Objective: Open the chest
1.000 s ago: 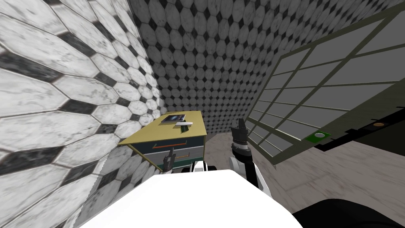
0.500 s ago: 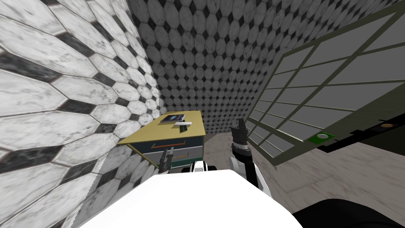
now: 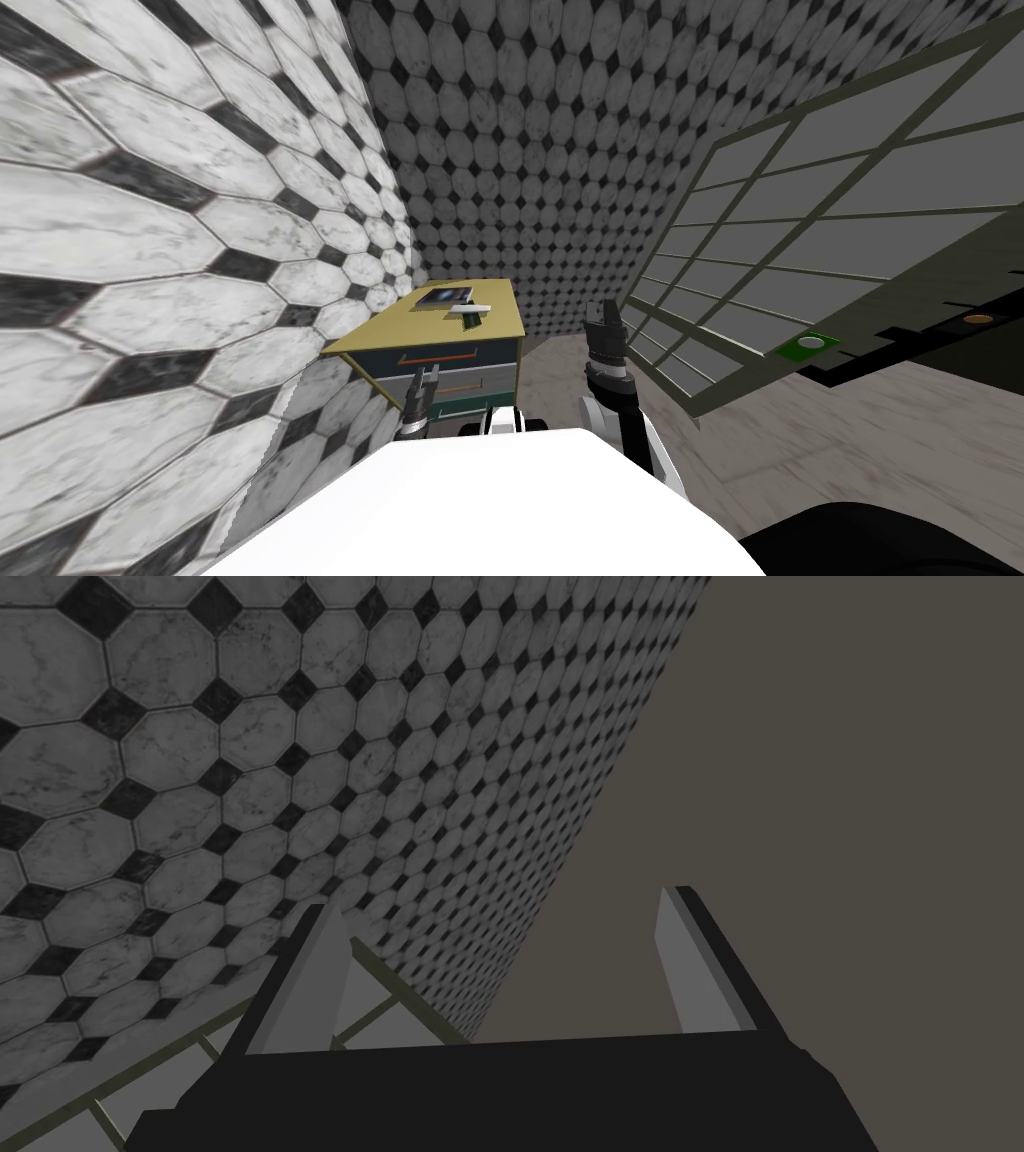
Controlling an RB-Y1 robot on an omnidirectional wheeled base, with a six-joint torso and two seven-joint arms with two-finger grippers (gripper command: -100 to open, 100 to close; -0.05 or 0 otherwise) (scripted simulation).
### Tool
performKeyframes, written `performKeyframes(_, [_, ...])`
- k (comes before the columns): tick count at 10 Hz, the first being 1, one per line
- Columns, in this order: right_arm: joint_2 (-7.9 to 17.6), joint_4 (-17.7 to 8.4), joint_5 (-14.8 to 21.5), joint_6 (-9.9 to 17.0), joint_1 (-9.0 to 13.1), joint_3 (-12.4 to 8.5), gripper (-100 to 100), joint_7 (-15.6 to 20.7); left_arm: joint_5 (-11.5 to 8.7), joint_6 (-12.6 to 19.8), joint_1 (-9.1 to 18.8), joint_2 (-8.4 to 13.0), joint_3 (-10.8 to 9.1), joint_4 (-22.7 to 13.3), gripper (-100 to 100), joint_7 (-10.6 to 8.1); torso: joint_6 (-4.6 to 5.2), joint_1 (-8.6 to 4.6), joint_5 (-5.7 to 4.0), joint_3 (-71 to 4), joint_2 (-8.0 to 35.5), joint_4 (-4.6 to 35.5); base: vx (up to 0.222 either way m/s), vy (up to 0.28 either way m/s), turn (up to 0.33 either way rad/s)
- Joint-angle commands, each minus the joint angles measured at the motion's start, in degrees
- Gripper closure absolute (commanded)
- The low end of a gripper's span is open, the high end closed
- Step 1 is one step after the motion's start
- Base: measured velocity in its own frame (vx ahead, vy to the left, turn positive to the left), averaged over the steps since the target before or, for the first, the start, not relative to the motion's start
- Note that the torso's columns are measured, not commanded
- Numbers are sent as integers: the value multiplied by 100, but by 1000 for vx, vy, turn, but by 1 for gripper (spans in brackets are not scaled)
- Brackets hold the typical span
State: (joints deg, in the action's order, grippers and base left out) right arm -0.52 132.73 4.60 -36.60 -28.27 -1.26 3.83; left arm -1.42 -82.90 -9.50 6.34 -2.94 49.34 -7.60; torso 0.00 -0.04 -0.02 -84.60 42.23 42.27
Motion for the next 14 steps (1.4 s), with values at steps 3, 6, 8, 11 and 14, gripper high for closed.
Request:
performKeyframes(3, [0,0,0,0,0,0,0,0,-51,425,175,-189,-31,193,-100,-84,0,3,2,2,4,1,-48,36,16])
performKeyframes(6, [0,0,0,0,0,0,0,0,-67,674,308,-86,-50,322,-100,-88,1,-5,-1,0,1,0,-25,-1,11])
performKeyframes(8, [0,0,0,0,0,0,0,0,-91,948,492,-40,-78,415,-100,-100,0,3,1,3,5,2,-28,-11,15])
performKeyframes(11, [0,0,0,0,0,0,0,0,-85,879,446,-52,-71,392,100,-97,-1,6,2,2,2,0,-13,-6,1])
performKeyframes(14, [0,0,0,0,-1,0,0,0,-55,537,215,-109,-36,275,100,-82,-1,3,-1,8,13,9,33,14,-17])
